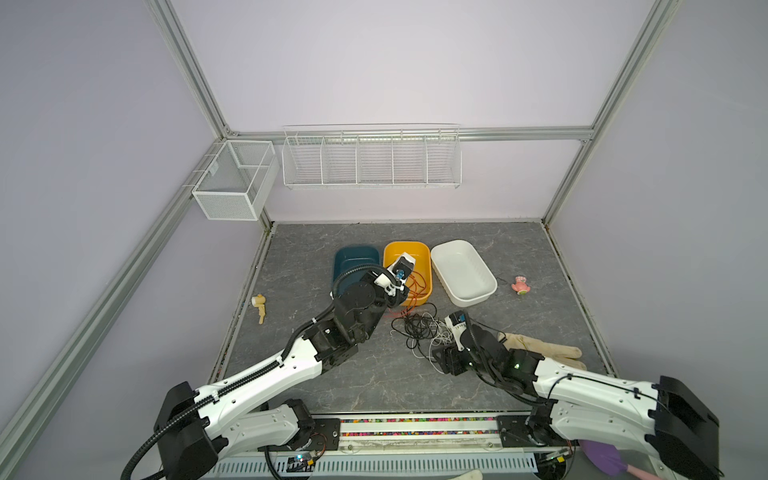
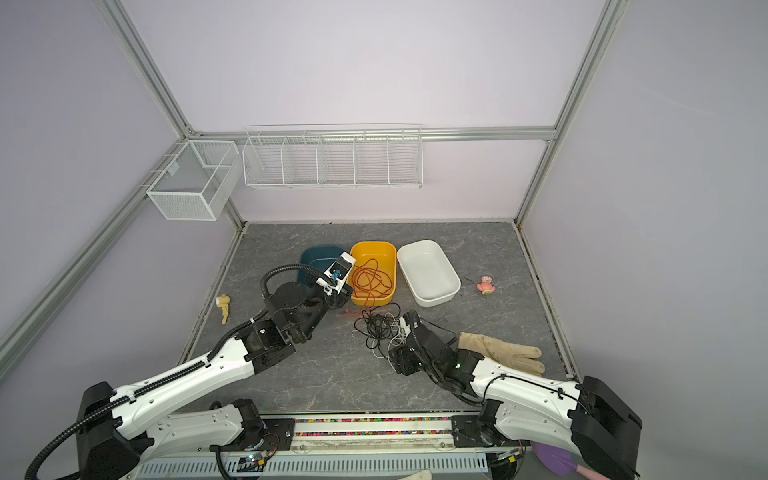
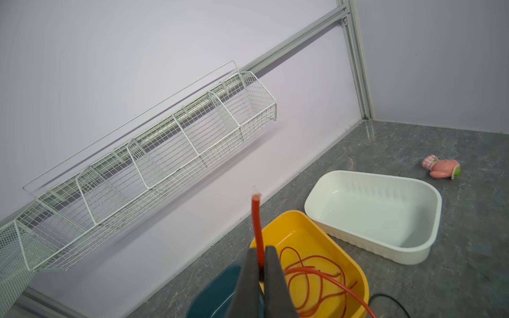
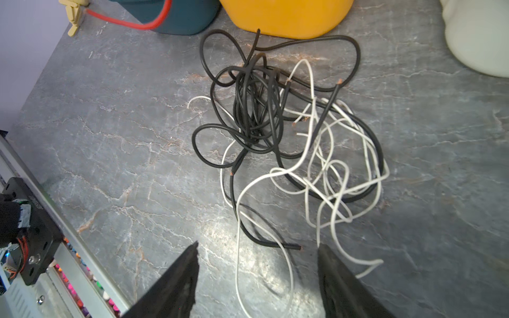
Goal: Untangle the cables
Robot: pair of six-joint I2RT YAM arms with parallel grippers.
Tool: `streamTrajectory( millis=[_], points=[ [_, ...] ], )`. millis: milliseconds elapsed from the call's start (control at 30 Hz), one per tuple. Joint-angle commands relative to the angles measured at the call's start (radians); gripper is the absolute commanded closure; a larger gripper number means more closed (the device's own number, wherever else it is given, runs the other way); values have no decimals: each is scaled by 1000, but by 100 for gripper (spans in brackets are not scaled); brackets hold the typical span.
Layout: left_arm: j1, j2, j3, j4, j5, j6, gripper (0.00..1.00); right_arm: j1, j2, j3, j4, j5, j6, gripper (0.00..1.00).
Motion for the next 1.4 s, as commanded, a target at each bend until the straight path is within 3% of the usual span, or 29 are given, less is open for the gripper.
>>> streamTrajectory(
  millis=[0, 633, 1367],
  points=[
    [34, 49, 71, 39, 39, 0, 100, 2, -40, -25, -29, 27, 27, 30],
    [143, 332, 243, 93, 114, -33, 100, 3, -315, -107, -163, 43, 21, 27],
    [202, 573, 323, 213, 114, -23, 100, 2, -397, -104, -229, 8, -9, 15]
  ],
)
